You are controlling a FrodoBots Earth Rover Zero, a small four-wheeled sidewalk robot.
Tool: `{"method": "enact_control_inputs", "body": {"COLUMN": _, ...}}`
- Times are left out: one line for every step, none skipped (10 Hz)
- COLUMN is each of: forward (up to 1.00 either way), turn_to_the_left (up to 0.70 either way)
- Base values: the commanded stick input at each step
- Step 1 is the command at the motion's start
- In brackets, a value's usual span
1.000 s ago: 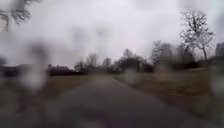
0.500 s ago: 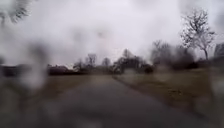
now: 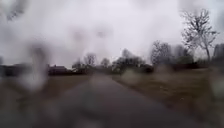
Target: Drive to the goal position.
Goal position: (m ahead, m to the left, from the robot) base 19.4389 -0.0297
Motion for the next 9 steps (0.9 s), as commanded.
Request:
{"method": "enact_control_inputs", "body": {"forward": 0.70, "turn_to_the_left": 0.00}}
{"method": "enact_control_inputs", "body": {"forward": 0.70, "turn_to_the_left": 0.00}}
{"method": "enact_control_inputs", "body": {"forward": 0.70, "turn_to_the_left": 0.00}}
{"method": "enact_control_inputs", "body": {"forward": 0.70, "turn_to_the_left": 0.00}}
{"method": "enact_control_inputs", "body": {"forward": 0.70, "turn_to_the_left": 0.00}}
{"method": "enact_control_inputs", "body": {"forward": 0.70, "turn_to_the_left": 0.00}}
{"method": "enact_control_inputs", "body": {"forward": 0.70, "turn_to_the_left": 0.00}}
{"method": "enact_control_inputs", "body": {"forward": 0.70, "turn_to_the_left": 0.00}}
{"method": "enact_control_inputs", "body": {"forward": 0.70, "turn_to_the_left": 0.00}}
